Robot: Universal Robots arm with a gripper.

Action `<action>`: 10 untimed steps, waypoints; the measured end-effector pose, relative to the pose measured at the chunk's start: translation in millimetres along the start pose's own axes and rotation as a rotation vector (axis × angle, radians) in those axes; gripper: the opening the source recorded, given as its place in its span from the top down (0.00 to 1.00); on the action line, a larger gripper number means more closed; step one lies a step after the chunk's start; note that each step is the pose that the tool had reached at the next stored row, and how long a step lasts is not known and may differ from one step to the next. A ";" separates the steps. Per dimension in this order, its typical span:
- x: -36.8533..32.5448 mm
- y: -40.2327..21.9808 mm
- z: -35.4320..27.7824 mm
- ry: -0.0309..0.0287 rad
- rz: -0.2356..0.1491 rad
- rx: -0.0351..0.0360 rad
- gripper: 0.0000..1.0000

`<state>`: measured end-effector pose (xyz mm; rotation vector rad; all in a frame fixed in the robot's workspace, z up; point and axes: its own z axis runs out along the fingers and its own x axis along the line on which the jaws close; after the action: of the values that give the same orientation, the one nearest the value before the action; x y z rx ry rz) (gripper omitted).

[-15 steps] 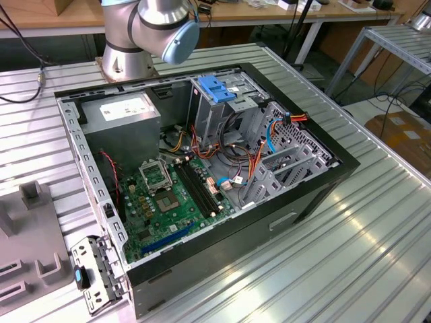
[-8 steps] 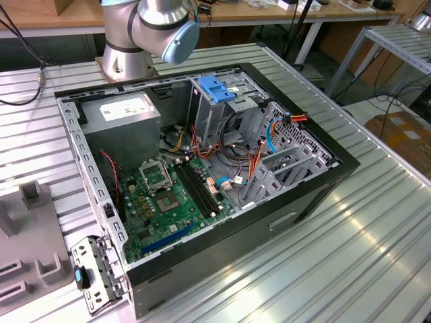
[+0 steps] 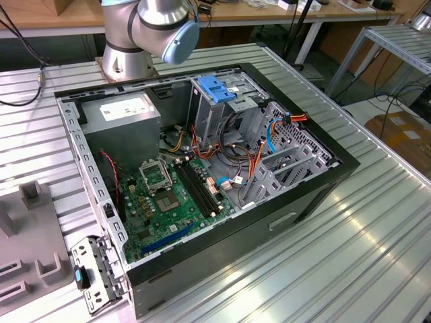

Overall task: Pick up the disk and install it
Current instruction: 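Pick up the disk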

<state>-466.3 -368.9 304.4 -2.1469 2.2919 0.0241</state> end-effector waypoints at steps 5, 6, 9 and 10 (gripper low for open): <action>0.1 0.0 3.1 0.0001 0.000 0.0005 0.46; 0.1 -0.1 3.4 0.0000 0.000 0.0008 0.46; 0.0 -0.3 5.3 -0.0002 0.000 0.0011 0.46; 0.0 -0.3 5.9 -0.0002 0.000 0.0010 0.46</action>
<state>-466.1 -368.9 298.5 -2.1462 2.2914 0.0231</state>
